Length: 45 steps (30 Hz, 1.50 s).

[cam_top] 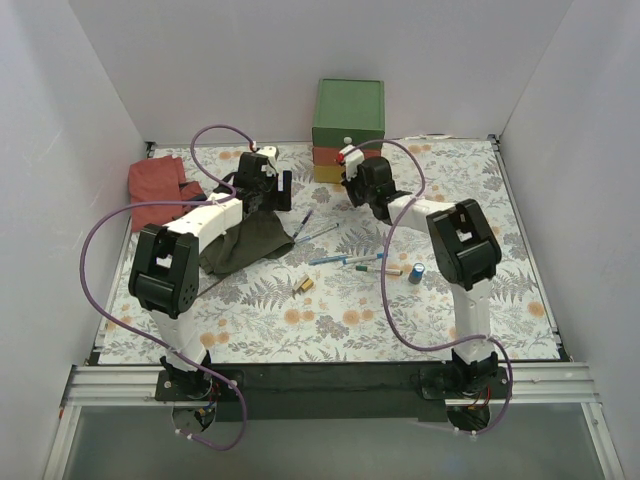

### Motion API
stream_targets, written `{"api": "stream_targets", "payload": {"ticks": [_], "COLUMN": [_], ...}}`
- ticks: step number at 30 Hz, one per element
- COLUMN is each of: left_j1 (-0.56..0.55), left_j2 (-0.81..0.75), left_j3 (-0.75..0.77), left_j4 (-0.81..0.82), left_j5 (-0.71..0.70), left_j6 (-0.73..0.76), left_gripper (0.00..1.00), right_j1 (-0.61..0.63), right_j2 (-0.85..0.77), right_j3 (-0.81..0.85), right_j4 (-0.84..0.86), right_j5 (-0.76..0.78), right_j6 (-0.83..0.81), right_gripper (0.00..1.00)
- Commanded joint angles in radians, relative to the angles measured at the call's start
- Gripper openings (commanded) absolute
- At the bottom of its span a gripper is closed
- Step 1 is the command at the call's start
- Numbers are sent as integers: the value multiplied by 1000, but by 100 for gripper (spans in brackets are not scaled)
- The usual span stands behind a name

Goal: Sort the stationery into containers
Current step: Close the drawer in the storage box, then move the storage box to the center of the board.

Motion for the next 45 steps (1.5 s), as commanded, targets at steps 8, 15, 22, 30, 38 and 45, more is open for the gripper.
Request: {"api": "stream_targets", "payload": {"ticks": [8, 15, 22, 30, 38, 45], "left_j1": [88, 98, 98, 76, 20, -10], "left_j2": [33, 257, 473, 683, 653, 568], "left_j3": [239, 441, 627, 823, 766, 674], "left_j4": [38, 266, 448, 481, 521, 537], "left_j5": [146, 315, 338, 297, 429, 516], "left_j6": [-56, -156, -214, -150, -165, -148], "left_gripper": [57, 0, 0, 0, 0, 0], "right_j1": [-133, -310, -338, -325, -313, -301], "right_j2": [-481, -311, -72, 134, 166, 123], "right_j3": [-151, 37, 252, 508, 479, 392], "right_j4": [-222, -253, -219, -212, -206, -206], "right_j5": [24, -58, -114, -120, -202, -300], "right_j6": [162, 409, 408, 411, 431, 431], "right_gripper": [81, 76, 78, 79, 80, 77]}}
